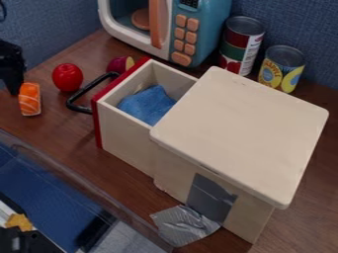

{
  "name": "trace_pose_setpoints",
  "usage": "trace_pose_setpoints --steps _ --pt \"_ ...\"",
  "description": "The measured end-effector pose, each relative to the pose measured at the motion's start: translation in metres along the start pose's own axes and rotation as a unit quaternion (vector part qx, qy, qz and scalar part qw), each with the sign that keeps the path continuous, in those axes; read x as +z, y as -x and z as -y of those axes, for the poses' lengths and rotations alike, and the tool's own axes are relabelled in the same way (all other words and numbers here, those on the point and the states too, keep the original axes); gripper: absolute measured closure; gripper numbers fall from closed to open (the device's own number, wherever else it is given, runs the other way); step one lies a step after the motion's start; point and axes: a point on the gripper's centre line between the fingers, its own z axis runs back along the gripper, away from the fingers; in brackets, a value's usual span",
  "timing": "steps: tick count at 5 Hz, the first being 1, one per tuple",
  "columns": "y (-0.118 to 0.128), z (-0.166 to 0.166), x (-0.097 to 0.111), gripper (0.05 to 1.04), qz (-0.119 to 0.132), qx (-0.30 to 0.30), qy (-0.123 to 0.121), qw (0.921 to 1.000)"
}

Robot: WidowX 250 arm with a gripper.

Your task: Put the sushi in the drawer

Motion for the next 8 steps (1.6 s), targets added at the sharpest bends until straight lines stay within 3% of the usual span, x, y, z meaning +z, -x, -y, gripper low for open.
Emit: trace_pose_setpoints --steps 2,4,6,7,8 --pt "-0.017 -0.016 -0.032 0.085 0.010 0.047 -0.014 0.9988" --pt "-0.032 -0.011 -0.046 0.085 0.020 0.089 -0.005 0.9958" --pt "-0.042 0.010 -0.043 0.085 0.034 0.122 0.026 0.9916" --pt "-0.045 0.021 -0.037 0.085 0.044 0.114 0.028 0.9921" --pt "-0.042 0.025 -0.048 0.085 0.042 0.105 0.016 0.9934"
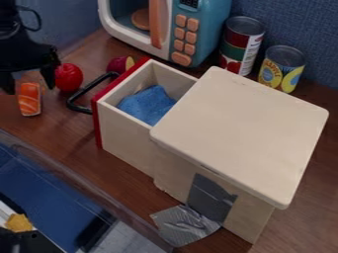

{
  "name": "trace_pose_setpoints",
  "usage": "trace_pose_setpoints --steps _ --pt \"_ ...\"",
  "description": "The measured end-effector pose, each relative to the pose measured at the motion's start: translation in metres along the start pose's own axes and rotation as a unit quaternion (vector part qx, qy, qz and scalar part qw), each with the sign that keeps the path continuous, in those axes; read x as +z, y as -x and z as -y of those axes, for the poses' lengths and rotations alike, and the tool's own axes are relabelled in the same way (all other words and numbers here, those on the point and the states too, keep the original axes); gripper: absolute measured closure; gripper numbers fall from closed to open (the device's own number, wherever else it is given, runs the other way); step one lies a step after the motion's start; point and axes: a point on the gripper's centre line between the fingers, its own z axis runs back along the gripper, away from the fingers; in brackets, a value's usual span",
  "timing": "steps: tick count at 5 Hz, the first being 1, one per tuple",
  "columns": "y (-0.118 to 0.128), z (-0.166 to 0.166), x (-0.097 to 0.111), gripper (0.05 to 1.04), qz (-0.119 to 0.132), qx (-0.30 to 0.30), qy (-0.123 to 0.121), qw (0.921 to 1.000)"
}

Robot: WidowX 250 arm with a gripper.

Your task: Put the sushi in the drawer

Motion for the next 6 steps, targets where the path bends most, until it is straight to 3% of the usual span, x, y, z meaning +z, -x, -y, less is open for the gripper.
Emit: trace_pose_setpoints --steps 1,2,3,4,6 --pt "0.009 -0.006 -0.021 0.085 -0.018 -0.012 -0.022 0.9995" --pt "0.011 -0.013 -0.027 0.118 -0.023 -0.018 -0.038 0.9988" --pt "0.016 -0.015 -0.026 0.423 -0.037 -0.024 -0.032 0.9985" --pt "0.012 -0.005 0.016 0.525 -0.013 -0.022 -0.010 0.9996" --pt "0.014 0.047 0.117 0.526 0.021 -0.044 0.077 0.9959"
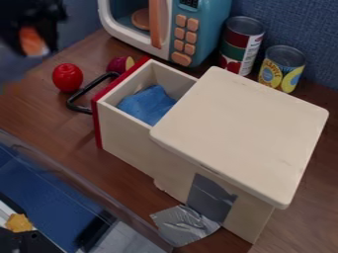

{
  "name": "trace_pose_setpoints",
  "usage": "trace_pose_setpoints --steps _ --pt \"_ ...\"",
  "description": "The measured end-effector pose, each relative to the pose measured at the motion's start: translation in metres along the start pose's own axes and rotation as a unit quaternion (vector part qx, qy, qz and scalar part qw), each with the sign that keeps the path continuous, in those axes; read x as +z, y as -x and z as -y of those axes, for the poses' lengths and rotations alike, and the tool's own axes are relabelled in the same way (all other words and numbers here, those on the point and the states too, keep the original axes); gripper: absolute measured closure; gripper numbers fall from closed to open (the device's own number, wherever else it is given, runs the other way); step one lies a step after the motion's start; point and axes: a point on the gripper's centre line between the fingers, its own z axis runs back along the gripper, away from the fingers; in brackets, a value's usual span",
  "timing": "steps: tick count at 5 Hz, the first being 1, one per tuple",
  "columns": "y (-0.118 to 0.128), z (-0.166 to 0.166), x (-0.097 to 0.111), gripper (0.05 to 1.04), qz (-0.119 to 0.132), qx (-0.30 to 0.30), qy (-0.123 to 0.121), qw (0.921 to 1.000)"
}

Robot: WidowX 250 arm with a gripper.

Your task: Put the sushi in the drawer

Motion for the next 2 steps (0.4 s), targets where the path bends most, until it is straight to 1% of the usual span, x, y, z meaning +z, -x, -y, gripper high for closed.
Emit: trace_pose_setpoints --steps 1,2 --pt "-0.006 0.046 0.031 0.525 -0.007 -0.031 0.026 0.9991" --pt "0.010 0.099 0.025 0.526 -0.035 -0.064 0.060 0.9955"
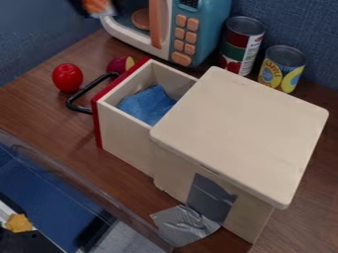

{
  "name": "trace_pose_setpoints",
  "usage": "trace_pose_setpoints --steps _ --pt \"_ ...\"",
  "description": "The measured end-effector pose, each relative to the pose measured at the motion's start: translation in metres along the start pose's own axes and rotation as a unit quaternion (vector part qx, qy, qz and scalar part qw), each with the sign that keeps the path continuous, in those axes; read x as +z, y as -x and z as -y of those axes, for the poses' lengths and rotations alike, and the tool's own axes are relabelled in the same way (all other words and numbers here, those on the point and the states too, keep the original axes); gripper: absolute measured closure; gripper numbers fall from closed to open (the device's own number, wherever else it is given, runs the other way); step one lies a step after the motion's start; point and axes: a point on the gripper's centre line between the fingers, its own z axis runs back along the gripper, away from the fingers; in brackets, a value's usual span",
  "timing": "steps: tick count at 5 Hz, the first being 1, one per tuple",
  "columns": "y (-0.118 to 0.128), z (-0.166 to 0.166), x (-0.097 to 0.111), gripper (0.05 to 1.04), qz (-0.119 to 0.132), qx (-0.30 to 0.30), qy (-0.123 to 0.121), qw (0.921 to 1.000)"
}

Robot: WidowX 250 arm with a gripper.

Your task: Put the sushi in the drawer

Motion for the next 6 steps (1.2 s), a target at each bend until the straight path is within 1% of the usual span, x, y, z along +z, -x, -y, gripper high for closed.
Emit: trace_pose_setpoints --steps 1,2,3,4,5,6 --pt "0.008 0.033 -0.018 0.525 -0.016 -0.021 0.010 0.9996" --pt "0.029 0.050 -0.045 0.526 -0.036 -0.045 0.005 0.9983" --pt "0.049 0.048 -0.068 0.525 -0.050 -0.056 -0.007 0.9972" --pt "0.059 0.042 -0.078 0.526 -0.043 -0.060 -0.015 0.9971" --pt "0.059 0.039 -0.082 0.526 -0.034 -0.069 -0.019 0.9968" --pt "0.054 0.031 -0.081 0.526 -0.032 -0.064 -0.023 0.9972"
